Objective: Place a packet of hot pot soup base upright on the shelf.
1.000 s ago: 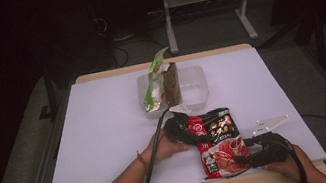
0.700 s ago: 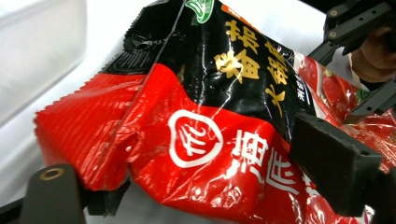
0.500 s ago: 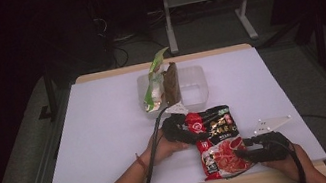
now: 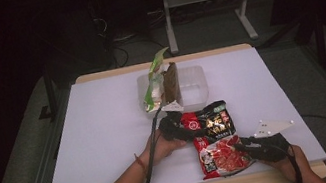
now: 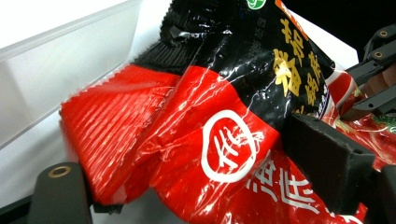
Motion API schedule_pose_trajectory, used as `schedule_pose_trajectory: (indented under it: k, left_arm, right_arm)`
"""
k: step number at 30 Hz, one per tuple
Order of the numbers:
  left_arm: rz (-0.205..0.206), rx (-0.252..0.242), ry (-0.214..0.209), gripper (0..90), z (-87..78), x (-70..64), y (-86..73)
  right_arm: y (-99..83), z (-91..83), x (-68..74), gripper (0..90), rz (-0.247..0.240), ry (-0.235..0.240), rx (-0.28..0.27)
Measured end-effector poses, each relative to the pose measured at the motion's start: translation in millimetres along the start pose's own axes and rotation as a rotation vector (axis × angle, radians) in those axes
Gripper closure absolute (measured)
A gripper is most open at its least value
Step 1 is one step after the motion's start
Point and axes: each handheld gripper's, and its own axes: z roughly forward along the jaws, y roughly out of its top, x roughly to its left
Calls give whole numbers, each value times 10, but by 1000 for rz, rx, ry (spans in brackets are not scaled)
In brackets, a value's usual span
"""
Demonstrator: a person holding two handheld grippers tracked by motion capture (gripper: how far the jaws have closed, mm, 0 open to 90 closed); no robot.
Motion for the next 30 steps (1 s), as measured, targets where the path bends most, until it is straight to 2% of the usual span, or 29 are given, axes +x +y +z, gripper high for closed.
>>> schedule_pose_trajectory:
  k: [3,7,8,12,16,17,18,19,21,23,26,28,29,30]
  left_arm:
    - [-35,11,-1,133,11,33,4]
    - [-63,-7,-5,120,-5,63,-2]
    - [-59,-2,-17,124,-2,62,-3]
    - [2,20,-62,126,24,4,3]
    - [-11,8,-84,137,32,-2,10]
    - [-18,0,-107,146,33,-7,11]
    - [-16,-20,-128,204,23,-16,12]
    - [-8,-48,-125,246,0,-25,20]
    - [0,-78,-141,350,-37,-36,39]
    - [6,-100,-154,410,-77,-37,45]
    - [10,-108,-170,515,-112,-36,44]
    - [4,-142,-183,599,-156,-32,45]
    - [-8,-159,-204,656,-178,-24,45]
    - [-1,-162,-204,682,-195,-34,51]
  right_arm:
    - [3,-21,4,769,-1,11,-29]
    - [8,-41,13,775,-12,17,-49]
    - [2,-43,11,775,-12,20,-53]
    - [8,-43,19,779,-19,17,-62]
    - [14,-36,21,778,-23,15,-67]
    - [15,-33,20,781,-21,16,-69]
    - [18,-31,25,784,-22,14,-76]
    - [24,-29,29,783,-36,10,-75]
    - [23,-23,19,784,-32,10,-69]
    - [16,-21,10,781,-28,13,-73]
    - [21,-21,10,759,-32,8,-76]
    - [25,-10,11,748,-31,3,-75]
    - [26,-11,8,733,-30,3,-77]
    - [26,-17,5,721,-28,2,-83]
